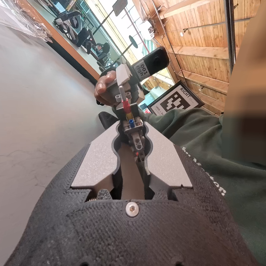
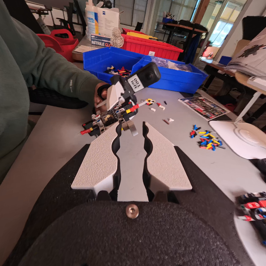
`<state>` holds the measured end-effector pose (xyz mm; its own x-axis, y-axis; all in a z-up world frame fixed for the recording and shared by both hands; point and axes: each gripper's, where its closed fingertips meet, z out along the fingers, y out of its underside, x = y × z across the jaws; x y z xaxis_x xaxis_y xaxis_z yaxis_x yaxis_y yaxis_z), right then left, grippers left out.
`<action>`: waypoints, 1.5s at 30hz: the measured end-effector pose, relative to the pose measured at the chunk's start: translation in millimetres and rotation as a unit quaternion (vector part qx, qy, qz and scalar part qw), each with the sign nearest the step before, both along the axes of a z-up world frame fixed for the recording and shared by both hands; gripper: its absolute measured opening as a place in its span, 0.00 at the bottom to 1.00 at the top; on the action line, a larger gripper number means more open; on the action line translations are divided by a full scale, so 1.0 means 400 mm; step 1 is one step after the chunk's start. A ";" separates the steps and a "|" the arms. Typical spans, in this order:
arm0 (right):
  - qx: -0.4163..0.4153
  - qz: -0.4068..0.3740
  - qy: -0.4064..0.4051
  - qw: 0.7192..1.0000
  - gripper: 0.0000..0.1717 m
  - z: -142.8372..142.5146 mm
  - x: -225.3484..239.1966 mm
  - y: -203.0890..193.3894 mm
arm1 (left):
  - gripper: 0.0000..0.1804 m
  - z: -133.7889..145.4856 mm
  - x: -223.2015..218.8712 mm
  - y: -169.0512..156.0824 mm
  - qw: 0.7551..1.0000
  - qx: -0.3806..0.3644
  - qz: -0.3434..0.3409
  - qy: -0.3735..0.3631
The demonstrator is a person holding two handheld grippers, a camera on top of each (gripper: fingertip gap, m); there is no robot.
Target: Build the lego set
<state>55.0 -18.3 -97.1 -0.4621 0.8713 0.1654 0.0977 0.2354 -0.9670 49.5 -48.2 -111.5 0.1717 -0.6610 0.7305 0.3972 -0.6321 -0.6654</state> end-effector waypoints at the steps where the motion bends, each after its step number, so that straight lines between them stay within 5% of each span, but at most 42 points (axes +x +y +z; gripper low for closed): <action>1: -0.008 0.017 -0.019 1.000 0.16 -0.012 0.005 -0.011 | 0.14 -0.004 0.006 -0.003 1.000 0.012 -0.001 0.019; 5: -0.062 0.061 -0.073 0.994 0.21 -0.042 0.022 -0.038 | 0.15 -0.035 0.022 -0.012 0.976 0.116 0.022 0.180; 10: -0.054 0.058 -0.121 0.989 0.17 -0.084 0.027 -0.032 | 0.15 -0.083 0.019 -0.008 0.895 0.236 0.054 0.375; 21: 0.049 0.047 -0.147 0.987 0.09 -0.129 0.030 -0.032 | 0.14 -0.089 0.026 -0.017 0.847 0.298 0.053 0.437; 26: 0.106 0.056 -0.146 0.982 0.03 -0.153 0.036 -0.050 | 0.14 -0.103 0.024 -0.019 0.845 0.296 0.044 0.442; 37: 0.072 0.061 -0.123 0.988 0.03 -0.137 0.026 -0.065 | 0.20 -0.101 0.030 -0.029 0.874 0.264 0.029 0.407; 45: 0.100 0.067 -0.113 0.986 0.03 -0.130 0.030 -0.088 | 0.17 -0.108 0.041 -0.037 0.855 0.273 0.020 0.441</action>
